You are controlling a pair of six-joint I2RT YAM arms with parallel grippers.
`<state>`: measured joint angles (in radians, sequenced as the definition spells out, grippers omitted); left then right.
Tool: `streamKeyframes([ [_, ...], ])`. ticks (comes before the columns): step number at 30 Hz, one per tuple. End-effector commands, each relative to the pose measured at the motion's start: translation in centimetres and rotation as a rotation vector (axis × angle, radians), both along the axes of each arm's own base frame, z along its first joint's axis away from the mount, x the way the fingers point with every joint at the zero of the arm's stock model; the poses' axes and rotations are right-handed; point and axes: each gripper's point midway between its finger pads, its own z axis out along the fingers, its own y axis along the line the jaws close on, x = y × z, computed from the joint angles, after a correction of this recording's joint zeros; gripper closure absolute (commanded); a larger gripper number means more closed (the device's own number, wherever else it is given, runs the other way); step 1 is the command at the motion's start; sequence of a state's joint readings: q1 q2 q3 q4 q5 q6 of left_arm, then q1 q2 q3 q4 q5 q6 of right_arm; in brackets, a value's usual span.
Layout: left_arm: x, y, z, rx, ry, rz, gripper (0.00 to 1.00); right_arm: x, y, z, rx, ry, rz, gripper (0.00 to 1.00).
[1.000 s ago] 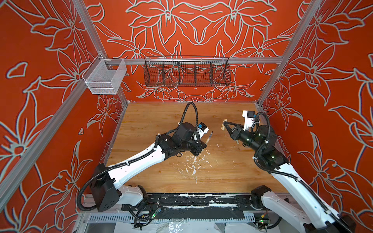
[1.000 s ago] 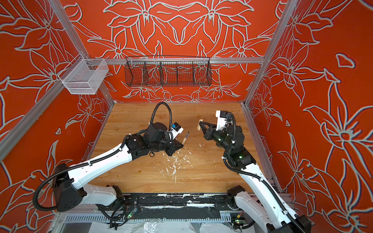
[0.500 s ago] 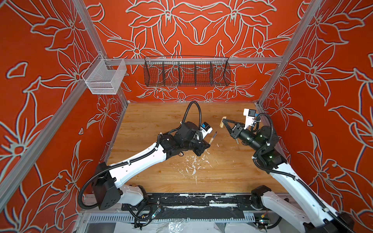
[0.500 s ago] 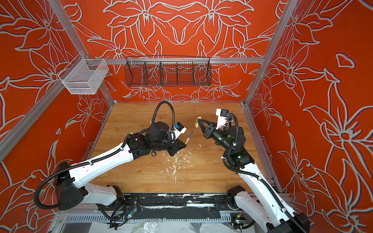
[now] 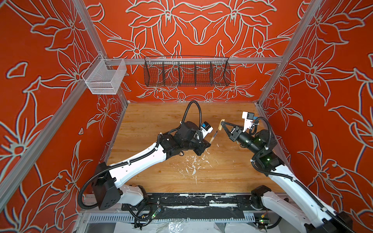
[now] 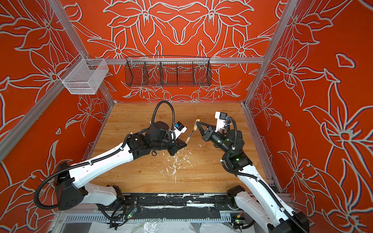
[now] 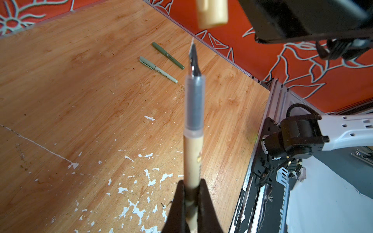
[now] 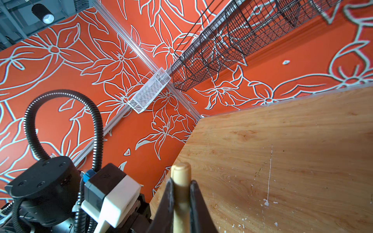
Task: Insert the pens into the pen caps
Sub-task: 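Bring the pen nib and the tan cap together between both grippers, then push the tan cap down onto the pen nib with the right gripper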
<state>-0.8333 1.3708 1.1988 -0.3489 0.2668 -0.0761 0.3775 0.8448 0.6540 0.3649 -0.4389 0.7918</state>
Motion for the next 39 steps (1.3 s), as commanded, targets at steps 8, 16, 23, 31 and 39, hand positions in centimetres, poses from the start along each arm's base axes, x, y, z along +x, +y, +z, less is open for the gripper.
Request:
streamKeyframes([
  [8, 0.0, -0.4, 2.0, -0.029, -0.054, -0.018, 1.0, -0.2, 0.3, 0.7, 0.042, -0.016, 0.01, 0.96],
  [16, -0.1, -0.5, 2.1, -0.029, -0.05, -0.024, 1.0, 0.1, 0.4, 0.4, 0.036, -0.013, 0.006, 0.97],
  [23, -0.1, -0.4, 2.2, -0.03, -0.057, -0.019, 1.0, 0.2, 0.8, 0.1, 0.036, -0.009, 0.017, 0.97],
  [31, 0.3, -0.2, 2.4, -0.029, -0.079, 0.003, 1.0, 0.0, 0.8, -0.4, 0.053, 0.007, 0.02, 0.97],
  [39, 0.6, -0.1, 2.5, -0.037, -0.088, 0.016, 1.0, -0.1, 0.5, -0.8, 0.056, 0.015, 0.0, 0.98],
])
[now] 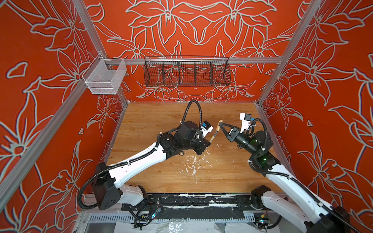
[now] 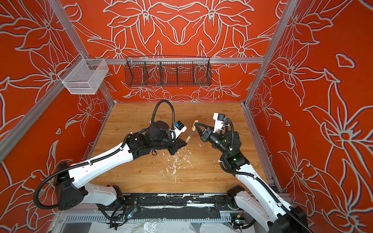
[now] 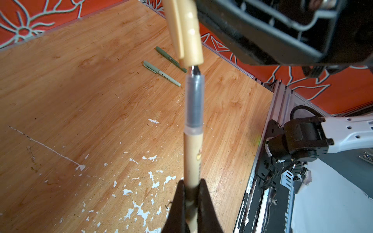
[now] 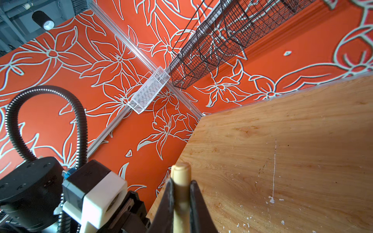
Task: Insert the pens into the pen caps
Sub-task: 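Push the tan cap down onto the pen nib with the right gripper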
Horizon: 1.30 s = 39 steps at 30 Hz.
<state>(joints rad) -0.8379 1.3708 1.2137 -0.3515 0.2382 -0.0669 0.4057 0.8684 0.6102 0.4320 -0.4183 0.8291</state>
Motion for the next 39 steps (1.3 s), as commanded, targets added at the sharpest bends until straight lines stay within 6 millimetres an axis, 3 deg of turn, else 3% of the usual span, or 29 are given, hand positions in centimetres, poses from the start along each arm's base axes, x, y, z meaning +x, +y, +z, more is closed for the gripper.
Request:
streamKeyframes([
  [1, 0.3, 0.0, 2.0, -0.041, -0.062, 0.009, 1.0, -0.3, -0.3, 0.5, 0.027, -0.013, -0.012, 0.98],
  [12, 0.7, -0.3, 3.1, -0.111, -0.076, 0.041, 1.0, -0.6, -0.8, 0.0, 0.092, -0.016, -0.035, 0.99],
  [19, 0.6, -0.5, 3.1, -0.119, -0.075, 0.032, 1.0, -0.9, -1.4, 0.9, 0.127, -0.052, -0.061, 1.0],
  [33, 1.1, -0.5, 3.9, -0.115, -0.124, 0.034, 1.0, -0.8, 0.2, 1.0, 0.106, -0.031, 0.018, 1.0],
  [39, 1.2, -0.5, 4.6, -0.148, -0.144, 0.042, 1.0, -1.1, -0.8, 1.8, 0.136, -0.06, -0.032, 1.0],
])
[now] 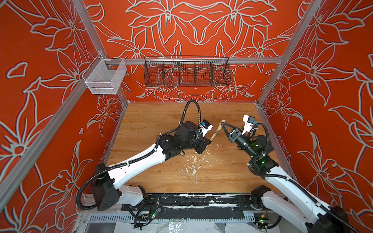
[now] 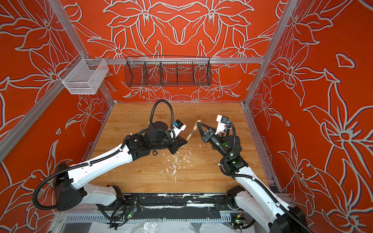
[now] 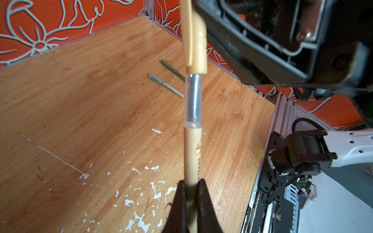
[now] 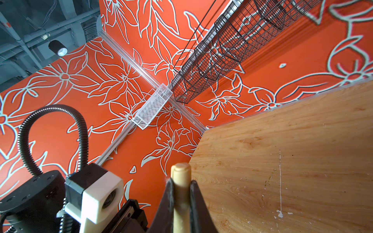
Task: Insert the pens into the pen caps
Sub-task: 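Push the tan cap down onto the pen nib with the right gripper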
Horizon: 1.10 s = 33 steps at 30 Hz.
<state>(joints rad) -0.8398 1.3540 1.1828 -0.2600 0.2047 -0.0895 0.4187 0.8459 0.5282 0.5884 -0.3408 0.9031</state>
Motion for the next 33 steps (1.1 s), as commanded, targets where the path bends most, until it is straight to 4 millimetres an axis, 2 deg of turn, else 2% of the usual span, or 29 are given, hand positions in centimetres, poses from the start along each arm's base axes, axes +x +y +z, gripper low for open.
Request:
streamKeyframes([
  [1, 0.3, -0.2, 3.6, -0.094, -0.101, 0.006, 1.0, -1.0, -0.1, 1.5, 0.032, -0.031, 0.011, 1.0],
  [5, 0.2, -0.1, 3.9, -0.098, -0.108, 0.005, 1.0, -1.2, -0.3, 1.4, 0.003, -0.026, 0.0, 1.0],
  [13, 0.1, -0.3, 3.7, -0.098, -0.106, -0.013, 1.0, -1.0, 1.6, 0.8, -0.026, 0.008, 0.096, 1.0],
  [23, 0.3, 0.4, 4.6, -0.108, -0.131, 0.027, 1.0, -1.4, 0.5, 0.9, -0.073, -0.022, 0.017, 1.0],
  [27, 0.5, 0.7, 4.8, -0.11, -0.146, 0.045, 1.0, -1.5, 0.8, 0.8, -0.05, -0.02, 0.037, 1.0],
  [33, 0.5, 0.0, 5.1, -0.121, -0.144, 0.019, 1.0, -1.4, 1.8, 0.6, -0.03, -0.014, 0.078, 1.0],
])
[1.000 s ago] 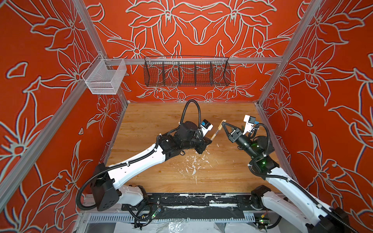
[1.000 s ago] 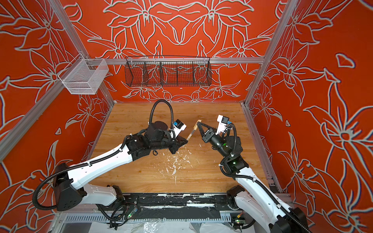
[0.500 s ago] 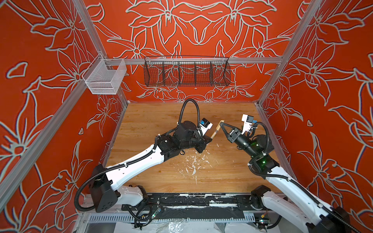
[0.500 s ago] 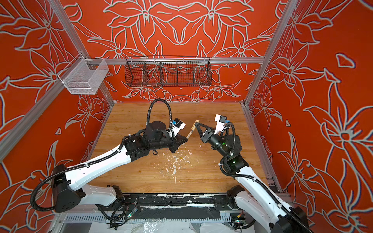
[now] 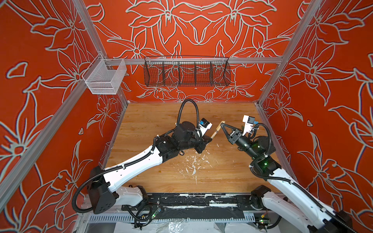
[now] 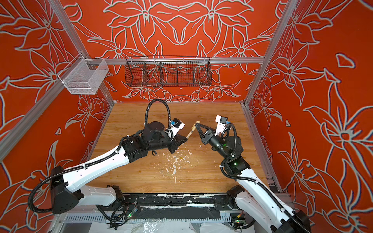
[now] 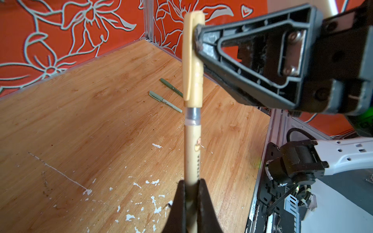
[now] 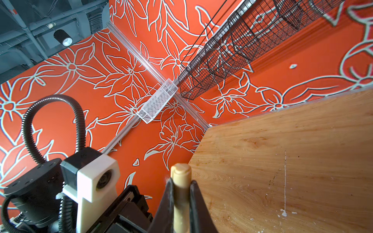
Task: Insert the pens into the pen caps
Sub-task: 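Push the tan cap down onto the pen nib with the right gripper, then open the right gripper to release the cap on the pen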
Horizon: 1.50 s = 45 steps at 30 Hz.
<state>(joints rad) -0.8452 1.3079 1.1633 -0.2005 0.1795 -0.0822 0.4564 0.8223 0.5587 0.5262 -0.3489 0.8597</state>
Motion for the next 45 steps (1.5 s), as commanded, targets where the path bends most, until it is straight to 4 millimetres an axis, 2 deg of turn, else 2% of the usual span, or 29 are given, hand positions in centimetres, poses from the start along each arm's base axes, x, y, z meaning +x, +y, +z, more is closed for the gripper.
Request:
streamKeyframes([
  [1, 0.5, -0.3, 2.9, -0.067, -0.073, 0.004, 1.0, -0.3, 1.0, -0.2, 0.004, 0.012, 0.044, 0.99],
  [5, 0.6, -0.4, 3.1, -0.067, -0.081, 0.002, 1.0, -0.5, 1.4, -0.2, -0.014, 0.013, 0.062, 0.94],
  [10, 0.6, -0.8, 3.3, -0.065, -0.08, -0.018, 1.0, -0.7, 1.5, -0.2, -0.046, 0.01, 0.063, 0.81],
  [16, 0.3, -0.8, 2.7, -0.059, -0.061, -0.028, 1.0, -1.1, 1.2, 0.7, -0.1, -0.012, 0.052, 0.6],
  [21, 0.0, -0.6, 2.2, -0.048, -0.053, -0.032, 1.0, -1.6, 0.9, 2.0, -0.145, -0.049, 0.039, 0.52],
  [23, 0.0, -0.5, 2.1, -0.047, -0.053, -0.03, 1.0, -1.6, 1.1, 2.3, -0.146, -0.048, 0.052, 0.51],
  [29, -0.2, -0.4, 2.7, -0.059, -0.068, -0.035, 1.0, -0.9, 2.1, 1.3, -0.163, 0.006, 0.094, 0.5],
  [36, -0.3, -0.3, 2.9, -0.062, -0.078, -0.038, 1.0, -0.5, 3.0, 1.1, -0.148, 0.02, 0.134, 0.5],
  [45, 0.0, -0.6, 2.4, -0.044, -0.069, -0.04, 1.0, -0.3, 3.5, 0.9, -0.126, 0.013, 0.159, 0.61],
])
